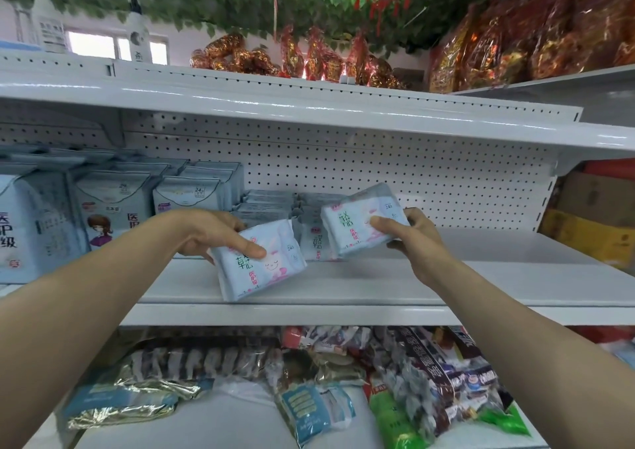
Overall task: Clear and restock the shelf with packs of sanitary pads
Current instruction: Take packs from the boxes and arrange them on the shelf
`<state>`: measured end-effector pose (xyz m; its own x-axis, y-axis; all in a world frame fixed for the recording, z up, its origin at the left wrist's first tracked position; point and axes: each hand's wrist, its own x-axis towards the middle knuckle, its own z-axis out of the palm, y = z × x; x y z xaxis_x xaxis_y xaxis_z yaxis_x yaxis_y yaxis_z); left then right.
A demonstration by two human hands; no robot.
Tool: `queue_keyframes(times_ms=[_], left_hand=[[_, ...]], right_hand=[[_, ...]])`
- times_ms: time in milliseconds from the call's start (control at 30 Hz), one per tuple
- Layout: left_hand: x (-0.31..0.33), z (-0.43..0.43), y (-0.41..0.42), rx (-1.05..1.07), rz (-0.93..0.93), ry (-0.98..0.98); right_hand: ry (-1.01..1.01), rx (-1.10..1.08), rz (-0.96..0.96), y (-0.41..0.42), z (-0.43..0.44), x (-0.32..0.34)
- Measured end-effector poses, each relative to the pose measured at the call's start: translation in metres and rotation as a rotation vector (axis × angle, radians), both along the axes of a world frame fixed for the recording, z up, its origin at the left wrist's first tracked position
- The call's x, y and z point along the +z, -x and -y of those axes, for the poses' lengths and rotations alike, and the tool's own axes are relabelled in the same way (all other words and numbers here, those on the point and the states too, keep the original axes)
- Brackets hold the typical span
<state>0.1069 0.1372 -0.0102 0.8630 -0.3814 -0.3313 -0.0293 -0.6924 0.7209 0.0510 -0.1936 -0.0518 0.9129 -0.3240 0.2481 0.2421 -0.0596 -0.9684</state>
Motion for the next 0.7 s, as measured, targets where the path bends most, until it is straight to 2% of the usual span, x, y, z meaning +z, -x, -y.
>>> queue_keyframes(times_ms=[133,267,533,700], left_hand=[[0.003,0.006,-0.006,0.004,0.215,-0.198],[-0.001,0.006,-0.016,-0.018,0.372,-0.281],[-0.010,0.008,-0.020,-0.011,0.574,-0.351],[-0.015,0.011,-0.021,0.020,0.637,-0.356]], right_hand=[[-0.005,0.121,0.009,0.002,0.002,-0.003],[0.094,0.152,-0.023,0.003,0.001,-0.005],[0.375,0.221,-0.075,-0.003,-0.004,-0.013],[0.453,0.266,-0.099,-0.011,-0.005,-0.015]])
